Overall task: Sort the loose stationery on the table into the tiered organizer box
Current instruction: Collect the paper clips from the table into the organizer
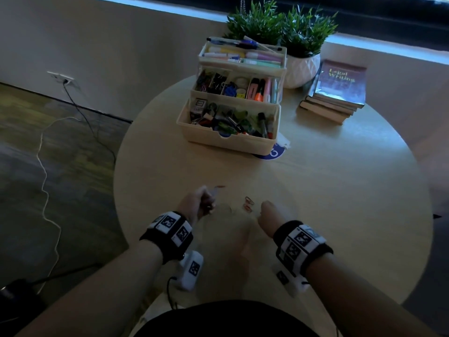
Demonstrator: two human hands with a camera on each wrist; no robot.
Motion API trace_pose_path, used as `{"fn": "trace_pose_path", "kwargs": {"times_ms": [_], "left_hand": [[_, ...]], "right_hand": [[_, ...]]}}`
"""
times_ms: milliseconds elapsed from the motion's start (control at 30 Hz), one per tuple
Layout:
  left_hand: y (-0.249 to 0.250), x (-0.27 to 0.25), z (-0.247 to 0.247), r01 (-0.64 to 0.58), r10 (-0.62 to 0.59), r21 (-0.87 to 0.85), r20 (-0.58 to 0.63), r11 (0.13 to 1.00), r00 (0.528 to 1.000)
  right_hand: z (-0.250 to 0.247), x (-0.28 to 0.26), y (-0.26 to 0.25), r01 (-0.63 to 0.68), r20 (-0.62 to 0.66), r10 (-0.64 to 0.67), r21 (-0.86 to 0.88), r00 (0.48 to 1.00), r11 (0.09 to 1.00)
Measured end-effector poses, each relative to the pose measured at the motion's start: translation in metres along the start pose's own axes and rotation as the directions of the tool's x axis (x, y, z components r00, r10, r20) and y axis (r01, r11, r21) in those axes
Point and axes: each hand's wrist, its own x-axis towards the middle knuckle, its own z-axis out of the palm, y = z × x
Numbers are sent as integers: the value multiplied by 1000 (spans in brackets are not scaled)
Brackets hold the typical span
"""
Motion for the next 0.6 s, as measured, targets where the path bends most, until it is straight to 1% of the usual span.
{"fn": "trace_pose_path", "kwargs": {"times_ms": [33,100,133,167,200,233,267,300,333,367,400,433,467,500,533,567,600], "left_hand": [[-1,0,-1,-8,6,-89,-28,996,1000],[-2,1,-3,-24,15,-171,-58,985,998],[-3,2,-4,-36,24,-195,-67,980,997],[-1,1,-4,-50,35,-230,-69,972,997],[0,2,-6,-66,50,-239,-71,969,996],[2,2,-8,-86,70,-246,-73,965,995],[3,2,-11,-108,94,-248,-68,963,993],[5,0,-12,-126,116,-266,-53,956,992],[7,0,-15,-142,139,-273,-28,952,990],[9,-3,-16,-151,156,-292,-6,945,988],[9,-4,-18,-164,173,-293,4,942,985],[10,-5,-17,-173,182,-306,0,936,983],[10,-5,-18,-174,180,-317,-10,932,984],[12,-6,-18,-173,176,-345,-23,922,984],[13,-5,-17,-175,173,-364,-38,915,984],[14,-6,-17,-171,159,-384,-63,907,985],[15,-5,-16,-160,135,-408,-89,899,987]], "right_hand": [[0,2,-3,12,12,-12,-11,1000,1000],[-2,6,-4,28,47,-28,-3,999,1000],[-4,8,-3,37,62,-40,40,997,998],[-5,11,1,38,85,-51,151,995,988],[-7,13,5,18,122,-68,367,990,930],[-8,14,10,-34,163,-95,650,982,760],[-8,13,15,-102,187,-135,875,973,473],[-9,11,19,-175,206,-202,971,958,161],[-12,8,22,-236,204,-290,968,935,-80],[-15,5,23,-263,175,-351,939,920,-223],[-16,5,23,-263,149,-367,922,918,-283],[-15,7,21,-255,152,-334,923,930,-289],[-14,12,18,-235,176,-254,946,951,-222],[-13,17,14,-188,178,-150,981,972,-53],[-12,22,10,-119,129,-34,969,991,215],[-11,27,5,-58,41,44,862,998,504],[-8,31,2,-14,-61,74,671,995,741]]}}
